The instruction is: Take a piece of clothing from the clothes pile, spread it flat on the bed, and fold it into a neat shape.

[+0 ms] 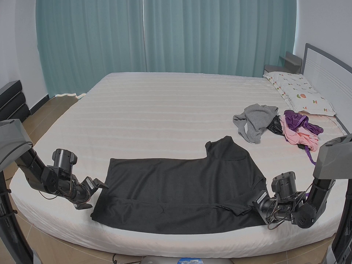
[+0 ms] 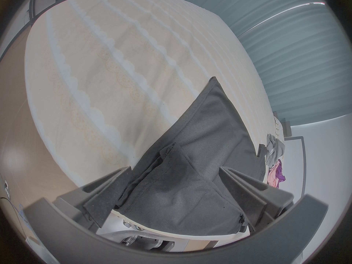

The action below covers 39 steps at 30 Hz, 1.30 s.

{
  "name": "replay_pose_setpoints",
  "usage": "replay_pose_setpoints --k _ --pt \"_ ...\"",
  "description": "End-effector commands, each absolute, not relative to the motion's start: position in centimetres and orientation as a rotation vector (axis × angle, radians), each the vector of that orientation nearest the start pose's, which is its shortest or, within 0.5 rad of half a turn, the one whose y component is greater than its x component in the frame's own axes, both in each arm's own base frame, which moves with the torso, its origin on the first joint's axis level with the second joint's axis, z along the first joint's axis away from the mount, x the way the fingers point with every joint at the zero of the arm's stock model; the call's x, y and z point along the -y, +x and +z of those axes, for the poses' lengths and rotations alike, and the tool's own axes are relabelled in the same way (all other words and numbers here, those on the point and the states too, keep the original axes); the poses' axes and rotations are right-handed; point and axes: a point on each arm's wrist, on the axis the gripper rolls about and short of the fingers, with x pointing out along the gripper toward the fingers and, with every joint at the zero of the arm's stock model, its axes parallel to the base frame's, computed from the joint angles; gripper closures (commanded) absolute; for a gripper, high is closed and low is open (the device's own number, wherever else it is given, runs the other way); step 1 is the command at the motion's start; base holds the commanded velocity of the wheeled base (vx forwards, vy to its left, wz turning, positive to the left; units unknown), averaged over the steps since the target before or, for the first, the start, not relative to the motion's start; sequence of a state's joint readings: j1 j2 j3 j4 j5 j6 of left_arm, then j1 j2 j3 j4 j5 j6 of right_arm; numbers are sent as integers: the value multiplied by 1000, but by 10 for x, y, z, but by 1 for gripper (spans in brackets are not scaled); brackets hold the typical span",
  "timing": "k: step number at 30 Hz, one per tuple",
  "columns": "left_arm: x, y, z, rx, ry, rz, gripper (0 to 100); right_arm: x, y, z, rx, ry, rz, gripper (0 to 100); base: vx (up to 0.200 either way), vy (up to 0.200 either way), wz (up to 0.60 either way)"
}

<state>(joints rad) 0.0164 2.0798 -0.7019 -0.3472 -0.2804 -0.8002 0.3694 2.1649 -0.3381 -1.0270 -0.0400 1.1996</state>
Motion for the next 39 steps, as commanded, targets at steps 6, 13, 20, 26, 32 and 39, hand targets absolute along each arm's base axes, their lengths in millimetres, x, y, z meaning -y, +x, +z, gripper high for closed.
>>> replay_pose_setpoints --k 6,13,20,26,32,39 --pt "2 306 17 -1076 -876 184 0 -96 225 2 -856 936 -177 100 0 0 0" --pt "2 305 17 -1077 -876 185 0 -101 216 5 -853 905 -172 100 0 0 0" --pt "2 306 17 -1076 -875 186 0 -106 200 5 -889 869 -148 0 0 0 0" --pt "2 306 17 -1076 -875 186 0 -97 205 19 -821 885 -133 0 0 0 0" --pt "2 306 17 -1076 -875 186 0 -73 224 17 -786 850 -160 0 0 0 0" --pt "1 306 17 -1075 -874 187 0 -65 237 -4 -876 821 -121 0 0 0 0"
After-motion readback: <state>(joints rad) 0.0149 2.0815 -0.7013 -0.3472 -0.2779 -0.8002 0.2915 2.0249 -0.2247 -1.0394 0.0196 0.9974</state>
